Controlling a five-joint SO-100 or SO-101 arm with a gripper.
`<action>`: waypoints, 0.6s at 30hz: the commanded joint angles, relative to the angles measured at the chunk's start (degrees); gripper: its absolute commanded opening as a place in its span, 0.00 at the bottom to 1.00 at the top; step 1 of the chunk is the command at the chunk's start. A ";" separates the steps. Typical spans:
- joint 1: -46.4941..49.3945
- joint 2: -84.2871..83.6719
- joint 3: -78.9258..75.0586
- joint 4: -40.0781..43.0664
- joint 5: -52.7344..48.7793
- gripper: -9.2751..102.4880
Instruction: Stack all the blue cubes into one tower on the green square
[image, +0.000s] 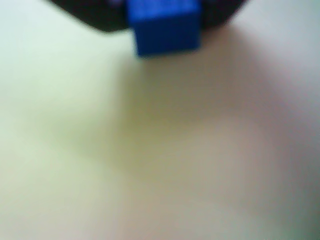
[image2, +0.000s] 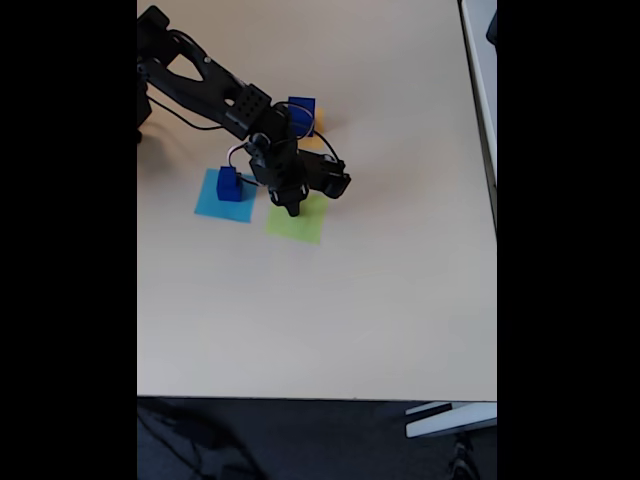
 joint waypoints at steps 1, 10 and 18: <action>-0.35 4.04 -3.16 -0.18 -0.62 0.09; -1.41 10.11 -10.37 8.44 -0.62 0.09; -4.75 15.21 -13.97 19.51 6.59 0.09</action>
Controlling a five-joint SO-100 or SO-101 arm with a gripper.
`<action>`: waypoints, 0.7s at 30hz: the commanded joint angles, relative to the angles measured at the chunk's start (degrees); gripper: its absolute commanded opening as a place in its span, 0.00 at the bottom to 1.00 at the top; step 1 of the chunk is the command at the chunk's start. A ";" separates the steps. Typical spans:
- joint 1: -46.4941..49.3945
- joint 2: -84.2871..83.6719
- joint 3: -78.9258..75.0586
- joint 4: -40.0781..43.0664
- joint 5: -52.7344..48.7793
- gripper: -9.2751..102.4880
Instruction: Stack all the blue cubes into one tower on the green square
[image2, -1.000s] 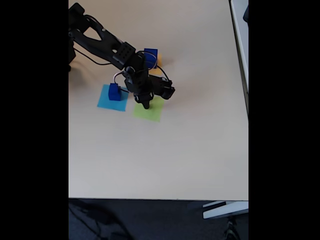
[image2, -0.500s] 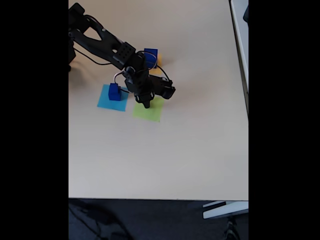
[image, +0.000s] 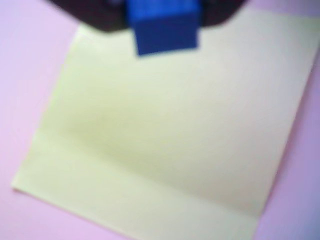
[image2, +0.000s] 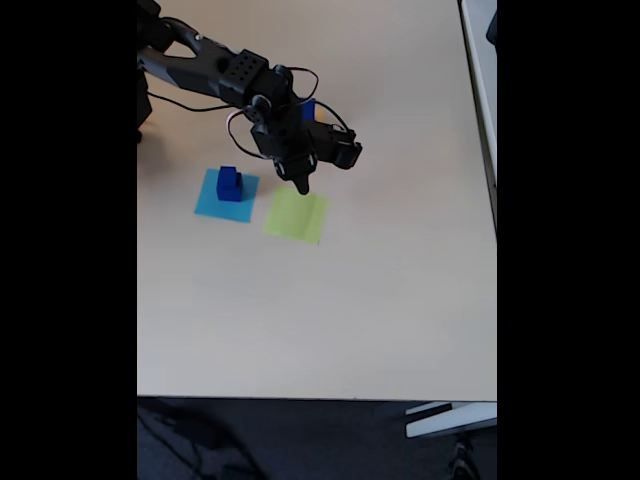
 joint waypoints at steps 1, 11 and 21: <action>-1.67 7.03 -2.64 4.57 4.13 0.09; -2.90 13.10 0.70 13.45 7.82 0.08; -4.22 23.99 17.05 11.78 7.47 0.08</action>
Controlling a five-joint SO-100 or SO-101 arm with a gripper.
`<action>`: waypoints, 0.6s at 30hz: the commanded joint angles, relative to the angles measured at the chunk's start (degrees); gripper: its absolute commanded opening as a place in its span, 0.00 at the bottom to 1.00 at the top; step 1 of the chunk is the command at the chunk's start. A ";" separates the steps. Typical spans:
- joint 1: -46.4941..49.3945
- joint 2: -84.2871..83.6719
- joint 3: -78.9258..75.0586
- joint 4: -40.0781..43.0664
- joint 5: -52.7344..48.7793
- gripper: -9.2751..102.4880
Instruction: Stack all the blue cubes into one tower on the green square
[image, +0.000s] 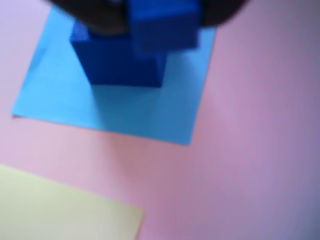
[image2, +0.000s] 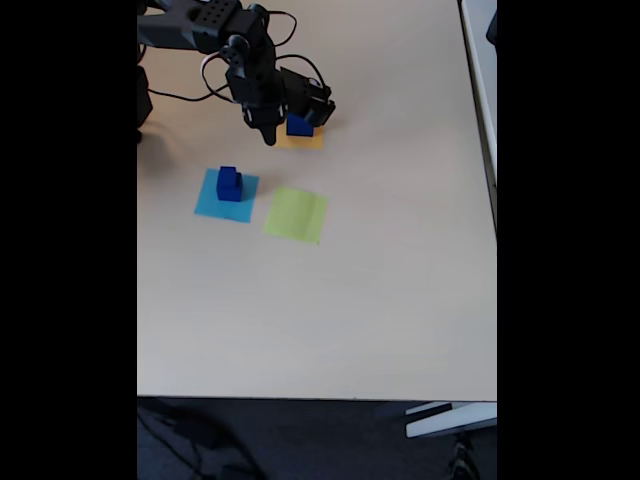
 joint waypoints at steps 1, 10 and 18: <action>0.70 5.45 1.85 -0.97 -1.67 0.08; 3.96 9.67 10.37 -4.75 -7.38 0.08; 5.71 13.71 16.88 -7.56 -8.70 0.08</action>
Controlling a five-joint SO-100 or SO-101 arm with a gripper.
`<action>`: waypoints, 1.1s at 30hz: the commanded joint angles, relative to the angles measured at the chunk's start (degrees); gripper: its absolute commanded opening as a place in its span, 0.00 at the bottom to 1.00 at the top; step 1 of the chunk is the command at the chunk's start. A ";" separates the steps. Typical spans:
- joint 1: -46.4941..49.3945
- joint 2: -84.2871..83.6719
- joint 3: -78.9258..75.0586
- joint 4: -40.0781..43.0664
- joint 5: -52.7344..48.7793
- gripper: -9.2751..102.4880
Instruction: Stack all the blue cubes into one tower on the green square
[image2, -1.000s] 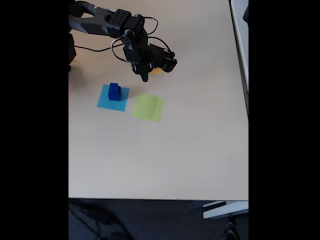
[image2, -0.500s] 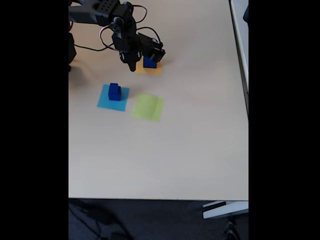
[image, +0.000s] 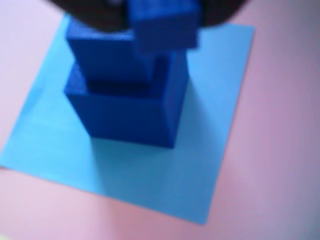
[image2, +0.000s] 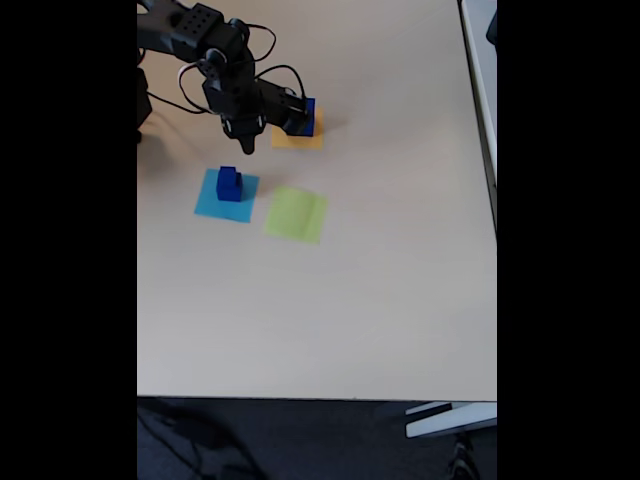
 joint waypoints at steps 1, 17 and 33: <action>1.23 4.66 0.26 -1.23 -0.97 0.08; 4.75 8.61 9.49 -6.06 -0.18 0.08; 8.61 9.14 13.18 -9.05 -0.26 0.08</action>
